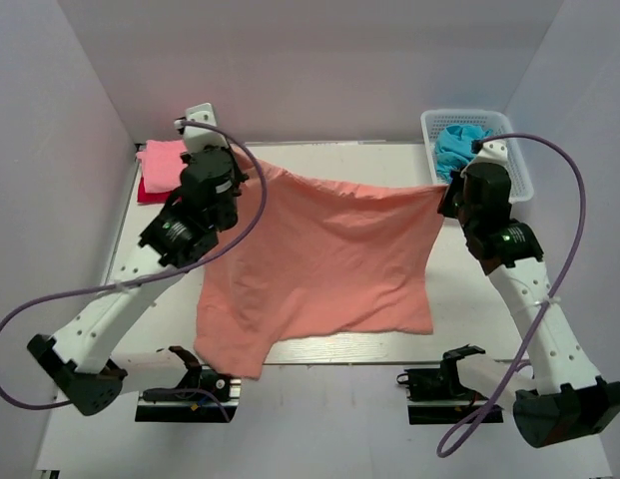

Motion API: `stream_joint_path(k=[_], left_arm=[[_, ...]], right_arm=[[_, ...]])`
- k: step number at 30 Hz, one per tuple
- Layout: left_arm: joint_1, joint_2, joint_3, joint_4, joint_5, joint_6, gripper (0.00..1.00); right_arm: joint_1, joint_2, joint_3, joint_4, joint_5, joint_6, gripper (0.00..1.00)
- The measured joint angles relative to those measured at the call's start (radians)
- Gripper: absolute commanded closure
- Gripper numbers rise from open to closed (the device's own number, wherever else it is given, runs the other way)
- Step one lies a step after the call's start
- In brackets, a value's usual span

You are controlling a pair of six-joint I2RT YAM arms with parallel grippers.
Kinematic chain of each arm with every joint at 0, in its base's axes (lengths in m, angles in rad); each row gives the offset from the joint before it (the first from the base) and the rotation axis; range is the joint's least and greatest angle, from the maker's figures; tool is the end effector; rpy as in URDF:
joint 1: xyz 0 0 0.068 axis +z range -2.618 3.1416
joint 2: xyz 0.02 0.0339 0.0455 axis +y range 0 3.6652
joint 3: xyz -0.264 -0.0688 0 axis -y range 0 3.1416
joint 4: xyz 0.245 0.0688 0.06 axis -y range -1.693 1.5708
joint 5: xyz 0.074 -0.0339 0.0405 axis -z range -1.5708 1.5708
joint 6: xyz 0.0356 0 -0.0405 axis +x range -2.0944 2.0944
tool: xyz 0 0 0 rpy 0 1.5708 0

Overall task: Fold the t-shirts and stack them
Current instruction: Flatten out the tshirt

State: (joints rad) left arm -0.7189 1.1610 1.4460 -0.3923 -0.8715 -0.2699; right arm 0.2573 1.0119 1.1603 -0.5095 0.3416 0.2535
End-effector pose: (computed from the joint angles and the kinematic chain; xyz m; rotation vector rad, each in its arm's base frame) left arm 0.1906 -0.1306 0.4717 -0.2799 1.6158 -0.0246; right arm 0.2100 0.0429 0.3949 0.2225 1.8972 0.0147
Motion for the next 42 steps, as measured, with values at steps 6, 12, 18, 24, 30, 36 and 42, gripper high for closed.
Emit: stream_joint_path(k=[6,12,18,24,30,36,42], left_arm=[[0.099,0.166,-0.02,0.097,0.014,0.001,1.0],[0.243,0.388,0.019,0.152,0.105,-0.021,1.0],[0.359,0.616,0.179,0.186,0.217,-0.03,1.0],[0.443,0.914,0.488,0.211,0.348,-0.037,0.01],[0.513,1.256,0.87,0.167,0.515,-0.061,0.0],[0.551,1.239,0.83,0.129,0.644,-0.064,0.0],[0.528,1.05,0.686,0.065,0.699,-0.056,0.0]], right_arm=[[-0.007,0.127,0.007,0.104,0.0,0.005,1.0],[-0.031,0.333,0.063,0.169,-0.005,-0.002,1.0],[-0.055,0.523,0.206,0.207,-0.018,-0.003,1.0],[-0.079,0.803,0.503,0.225,0.0,-0.013,0.54],[-0.096,1.236,1.076,0.073,0.013,-0.057,0.1],[-0.096,1.049,0.755,0.084,-0.059,-0.072,0.1],[-0.085,0.835,0.637,0.066,-0.166,-0.081,0.1]])
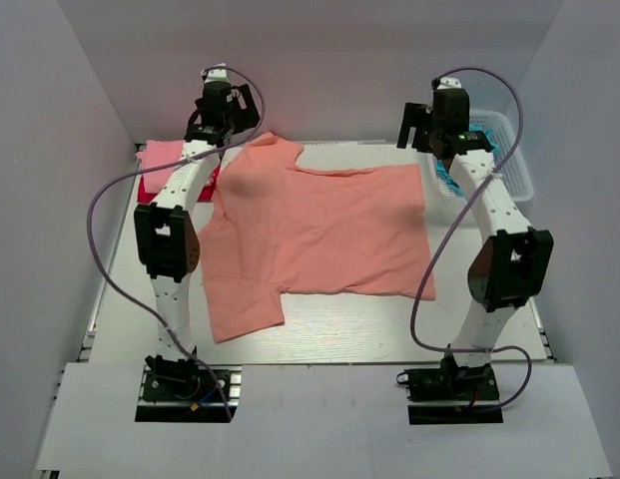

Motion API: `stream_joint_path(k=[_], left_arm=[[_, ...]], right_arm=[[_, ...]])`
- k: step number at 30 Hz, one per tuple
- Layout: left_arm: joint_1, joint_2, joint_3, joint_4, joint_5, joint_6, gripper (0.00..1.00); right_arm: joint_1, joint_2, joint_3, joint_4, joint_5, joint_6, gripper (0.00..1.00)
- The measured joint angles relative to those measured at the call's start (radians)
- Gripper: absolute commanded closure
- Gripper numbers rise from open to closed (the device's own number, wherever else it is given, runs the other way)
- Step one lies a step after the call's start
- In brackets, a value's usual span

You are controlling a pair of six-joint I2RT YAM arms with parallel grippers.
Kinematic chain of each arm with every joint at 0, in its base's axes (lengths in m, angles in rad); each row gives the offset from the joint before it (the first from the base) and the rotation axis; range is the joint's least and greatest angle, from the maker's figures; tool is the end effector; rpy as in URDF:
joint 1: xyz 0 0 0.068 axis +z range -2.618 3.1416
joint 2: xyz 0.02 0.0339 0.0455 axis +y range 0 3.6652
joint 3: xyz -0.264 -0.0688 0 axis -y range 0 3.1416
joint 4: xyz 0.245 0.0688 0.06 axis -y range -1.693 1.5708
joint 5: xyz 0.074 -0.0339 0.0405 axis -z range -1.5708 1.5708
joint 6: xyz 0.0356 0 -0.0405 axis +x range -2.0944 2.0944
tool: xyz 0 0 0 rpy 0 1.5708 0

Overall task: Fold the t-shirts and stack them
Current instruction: Flatten out the tshirt

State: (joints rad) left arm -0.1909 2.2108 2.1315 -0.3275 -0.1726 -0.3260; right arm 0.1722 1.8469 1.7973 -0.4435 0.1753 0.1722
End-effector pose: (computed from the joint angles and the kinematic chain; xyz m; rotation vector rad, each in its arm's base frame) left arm 0.5184 -0.0940 0.3225 -0.2451 1.9597 -0.1667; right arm 0.4303 0.0685 0.3637 0.1079 2.0530 0.0326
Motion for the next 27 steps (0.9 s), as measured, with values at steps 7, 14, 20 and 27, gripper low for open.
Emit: stream_joint_path(k=[7,14,20,27], left_arm=[[-0.047,-0.294,-0.302,-0.092,0.061,-0.024,0.0],[-0.041,-0.551,-0.765,-0.157,0.061,-0.095,0.0],[-0.014,-0.621,-1.052,-0.066,0.044,-0.14,0.0],[0.005,-0.519,-1.093,0.068,-0.002,-0.225,0.0]], right_arm=[[0.035,-0.208,-0.219,-0.028,-0.111,0.017,0.1],[0.094,-0.363,-0.603,-0.037,-0.209,0.073,0.1],[0.111,-0.388,-0.801,-0.011,-0.221,0.109,0.1],[0.109,-0.383,-0.885,0.069,-0.223,0.134,0.1]])
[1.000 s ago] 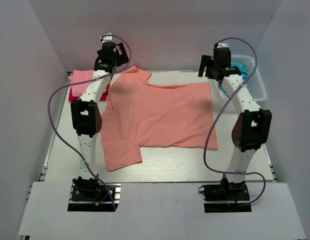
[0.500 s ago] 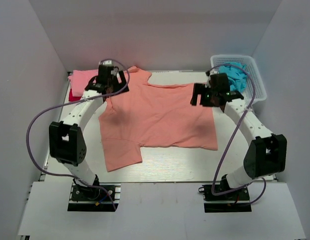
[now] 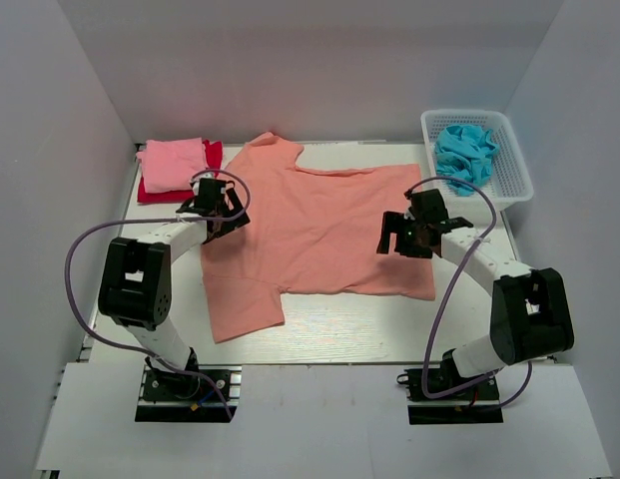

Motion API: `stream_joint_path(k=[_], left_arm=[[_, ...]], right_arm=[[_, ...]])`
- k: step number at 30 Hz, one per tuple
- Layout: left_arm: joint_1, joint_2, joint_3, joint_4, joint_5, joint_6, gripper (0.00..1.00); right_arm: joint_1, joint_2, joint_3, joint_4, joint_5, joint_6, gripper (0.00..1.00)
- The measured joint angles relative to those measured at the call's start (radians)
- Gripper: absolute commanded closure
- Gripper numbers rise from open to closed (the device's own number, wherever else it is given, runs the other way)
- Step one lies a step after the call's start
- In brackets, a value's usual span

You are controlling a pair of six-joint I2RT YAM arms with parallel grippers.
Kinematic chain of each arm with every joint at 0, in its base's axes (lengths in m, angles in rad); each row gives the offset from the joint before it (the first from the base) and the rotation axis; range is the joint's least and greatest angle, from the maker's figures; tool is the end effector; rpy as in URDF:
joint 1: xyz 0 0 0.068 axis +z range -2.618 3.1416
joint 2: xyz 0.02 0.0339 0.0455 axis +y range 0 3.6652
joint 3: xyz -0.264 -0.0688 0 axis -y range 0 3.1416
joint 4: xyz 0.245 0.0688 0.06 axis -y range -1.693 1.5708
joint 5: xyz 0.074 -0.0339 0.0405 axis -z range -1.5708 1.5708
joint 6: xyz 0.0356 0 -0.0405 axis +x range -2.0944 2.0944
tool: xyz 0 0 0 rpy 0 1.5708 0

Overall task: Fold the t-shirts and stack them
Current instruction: Flatten out the tshirt, then grap the side of the flattened tshirt closest away from the robot with both arms

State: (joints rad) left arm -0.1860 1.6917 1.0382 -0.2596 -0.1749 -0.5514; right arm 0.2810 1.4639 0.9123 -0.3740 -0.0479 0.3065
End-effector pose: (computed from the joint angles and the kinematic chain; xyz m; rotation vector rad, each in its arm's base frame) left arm 0.3446 -0.0585 0.1880 -0.5206 2.4116 -0.1016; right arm 0.2857 0.0842 0.2112 0.0120 2.5209 0.3018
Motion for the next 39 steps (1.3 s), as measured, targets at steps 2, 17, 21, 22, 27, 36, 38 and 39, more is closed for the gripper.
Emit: stream_joint_path(k=[2,17,21,22,27,36,38,39], left_arm=[[0.001,0.011,-0.018,0.017,-0.013,-0.018,0.0],[0.032,-0.229,-0.284,-0.114,-0.133,-0.23,0.0],[0.031,-0.243,-0.156,-0.224,-0.151,-0.222,0.0],[0.029,-0.254,-0.113,-0.261,-0.154,-0.219,0.0],[0.024,-0.367,0.015,-0.454,-0.058,-0.216,0.0],[0.013,-0.709,-0.389,-0.806,0.169,-0.248,0.04],[0.008,-0.77,-0.438,-0.822,0.226,-0.262,0.04],[0.006,-0.783,-0.452,-0.817,0.248,-0.265,0.07]], right_arm=[[0.0,0.0,-0.018,0.027,-0.001,0.006,0.1],[-0.001,-0.109,-0.156,0.046,0.083,0.034,0.1],[-0.002,-0.132,-0.138,0.018,0.084,0.043,0.1],[-0.002,-0.137,-0.129,0.008,0.088,0.054,0.1],[-0.002,-0.23,-0.112,-0.051,0.147,0.129,0.1],[-0.005,-0.399,-0.176,-0.093,0.182,0.187,0.1],[-0.006,-0.392,-0.203,-0.09,0.167,0.191,0.1],[-0.006,-0.387,-0.214,-0.089,0.159,0.193,0.1]])
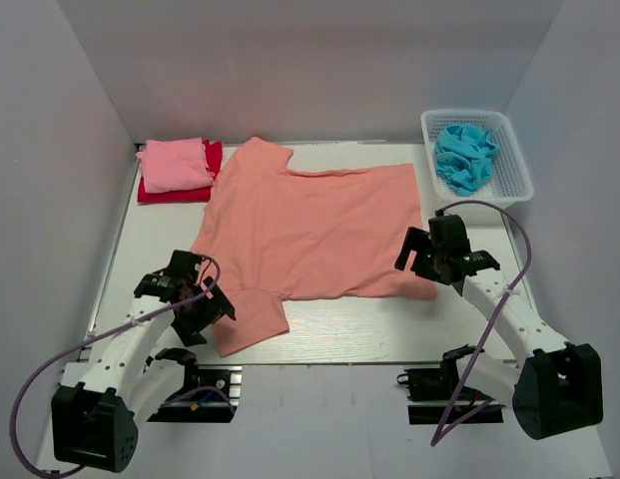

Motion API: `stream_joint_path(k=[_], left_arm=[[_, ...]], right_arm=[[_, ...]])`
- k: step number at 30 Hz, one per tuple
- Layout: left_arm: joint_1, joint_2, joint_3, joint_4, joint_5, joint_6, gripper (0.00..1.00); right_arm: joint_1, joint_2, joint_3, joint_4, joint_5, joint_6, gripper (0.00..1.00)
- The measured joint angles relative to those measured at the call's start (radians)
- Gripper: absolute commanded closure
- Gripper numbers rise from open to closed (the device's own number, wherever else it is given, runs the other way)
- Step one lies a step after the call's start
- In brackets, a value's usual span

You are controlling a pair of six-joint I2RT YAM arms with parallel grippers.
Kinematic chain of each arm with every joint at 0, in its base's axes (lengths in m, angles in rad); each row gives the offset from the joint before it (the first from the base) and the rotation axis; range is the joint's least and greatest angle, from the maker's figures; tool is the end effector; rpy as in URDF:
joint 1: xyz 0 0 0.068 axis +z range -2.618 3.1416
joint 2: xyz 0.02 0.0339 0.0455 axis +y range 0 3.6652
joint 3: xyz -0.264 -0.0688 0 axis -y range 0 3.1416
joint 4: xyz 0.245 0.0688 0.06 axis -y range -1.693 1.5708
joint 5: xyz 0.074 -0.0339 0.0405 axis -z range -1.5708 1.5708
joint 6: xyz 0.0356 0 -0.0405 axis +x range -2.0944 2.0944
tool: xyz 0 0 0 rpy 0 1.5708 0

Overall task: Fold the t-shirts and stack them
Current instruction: Grap the side of the flattened tshirt closest away from the robot with both arms

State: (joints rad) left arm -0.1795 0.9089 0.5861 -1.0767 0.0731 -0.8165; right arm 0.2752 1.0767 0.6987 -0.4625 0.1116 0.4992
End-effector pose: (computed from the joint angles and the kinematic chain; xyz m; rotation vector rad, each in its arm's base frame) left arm 0.1253 -0.0254 0.1930 -0.9361 2.8692 -0.2207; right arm 0.2105 0.0553 0.2298 0.3213 2.3951 0.2238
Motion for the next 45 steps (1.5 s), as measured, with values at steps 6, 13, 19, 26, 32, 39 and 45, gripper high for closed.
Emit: stream_joint_path(k=[6,13,19,26,32,39,45], left_arm=[[-0.03,0.046,-0.042,0.033,0.055,-0.035,0.14],[-0.077,0.084,-0.043,0.043,0.015,-0.151,0.33],[-0.133,0.218,-0.068,0.089,-0.03,-0.229,0.33],[-0.172,0.28,-0.061,0.132,-0.024,-0.29,0.81],[-0.185,0.296,-0.045,0.137,-0.032,-0.299,1.0],[-0.185,0.254,-0.035,0.121,-0.059,-0.298,1.0],[-0.185,0.201,-0.033,0.109,-0.062,-0.298,1.0]], right_arm=[[0.0,0.05,-0.01,0.014,-0.01,0.001,0.1],[-0.001,0.062,-0.01,0.032,-0.004,0.001,0.1],[-0.011,0.068,0.003,0.03,0.021,-0.001,0.1],[-0.025,0.069,0.014,-0.002,0.053,0.019,0.1],[-0.039,0.029,-0.013,-0.075,0.061,0.075,0.12],[-0.046,0.04,-0.128,-0.119,0.072,0.177,0.2],[-0.067,0.103,-0.134,-0.099,0.097,0.267,0.22]])
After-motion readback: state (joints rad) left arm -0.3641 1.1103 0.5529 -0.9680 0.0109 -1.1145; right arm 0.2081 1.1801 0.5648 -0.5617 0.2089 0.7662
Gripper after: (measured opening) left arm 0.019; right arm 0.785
